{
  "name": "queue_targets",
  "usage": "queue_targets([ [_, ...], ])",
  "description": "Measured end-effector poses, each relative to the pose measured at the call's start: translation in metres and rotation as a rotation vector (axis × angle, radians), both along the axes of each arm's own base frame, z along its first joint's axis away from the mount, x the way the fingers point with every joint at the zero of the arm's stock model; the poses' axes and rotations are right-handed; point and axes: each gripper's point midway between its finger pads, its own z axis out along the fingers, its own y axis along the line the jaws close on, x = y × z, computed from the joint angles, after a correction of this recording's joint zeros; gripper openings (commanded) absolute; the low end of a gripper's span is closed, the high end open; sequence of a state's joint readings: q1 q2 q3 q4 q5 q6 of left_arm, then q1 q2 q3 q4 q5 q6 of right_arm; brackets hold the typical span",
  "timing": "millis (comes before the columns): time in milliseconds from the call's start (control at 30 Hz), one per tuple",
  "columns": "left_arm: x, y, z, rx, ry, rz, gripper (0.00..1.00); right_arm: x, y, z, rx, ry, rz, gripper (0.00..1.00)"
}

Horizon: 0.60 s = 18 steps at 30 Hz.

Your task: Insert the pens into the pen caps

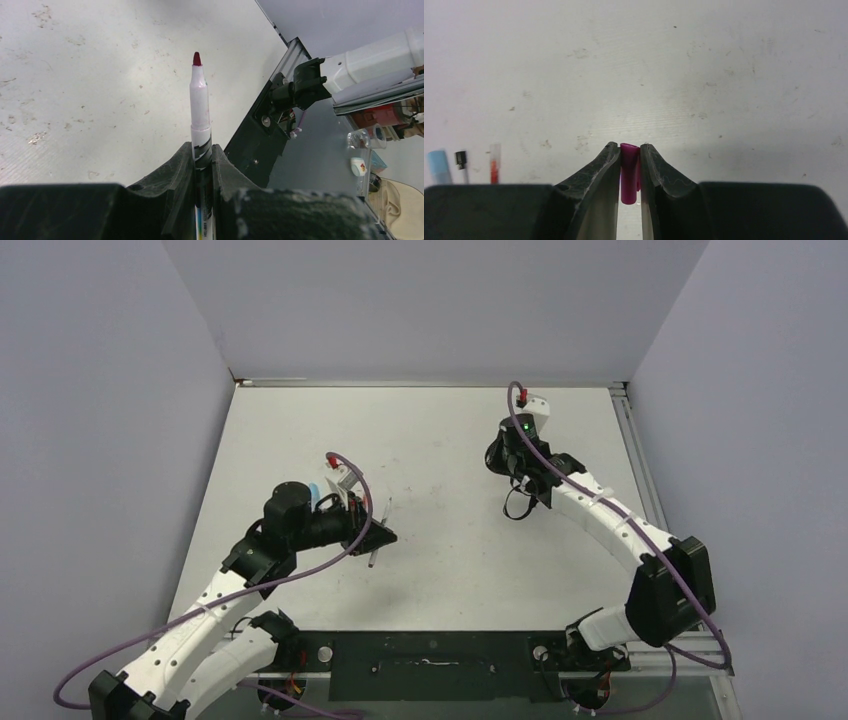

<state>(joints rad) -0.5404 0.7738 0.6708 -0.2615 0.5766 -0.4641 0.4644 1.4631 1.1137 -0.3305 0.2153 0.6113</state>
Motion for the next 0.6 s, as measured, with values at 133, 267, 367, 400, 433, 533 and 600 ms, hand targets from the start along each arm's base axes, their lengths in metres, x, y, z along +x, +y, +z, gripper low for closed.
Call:
queue_targets([
  [133, -0.001, -0.007, 0.001, -0.042, 0.031, -0.016, 0.00, -0.019, 0.027, 0.041, 0.053, -0.096, 0.074, 0.05],
  [267, -0.002, -0.012, 0.004, -0.086, 0.058, -0.029, 0.00, -0.040, 0.058, 0.076, 0.122, -0.186, 0.147, 0.05],
  [367, -0.002, -0.016, 0.011, -0.125, 0.061, -0.040, 0.00, -0.053, 0.077, 0.095, 0.167, -0.234, 0.190, 0.05],
  [400, -0.002, -0.018, 0.015, -0.139, 0.059, -0.043, 0.00, -0.057, 0.082, 0.100, 0.180, -0.248, 0.201, 0.05],
  [433, -0.002, -0.019, 0.018, -0.152, 0.054, -0.046, 0.00, -0.060, 0.086, 0.105, 0.192, -0.263, 0.210, 0.05],
  [533, -0.002, -0.021, 0.025, -0.189, 0.053, -0.056, 0.00, -0.069, 0.101, 0.119, 0.229, -0.301, 0.238, 0.05],
  [600, -0.004, -0.023, 0.027, -0.206, 0.061, -0.063, 0.00, -0.075, 0.111, 0.127, 0.253, -0.325, 0.256, 0.05],
])
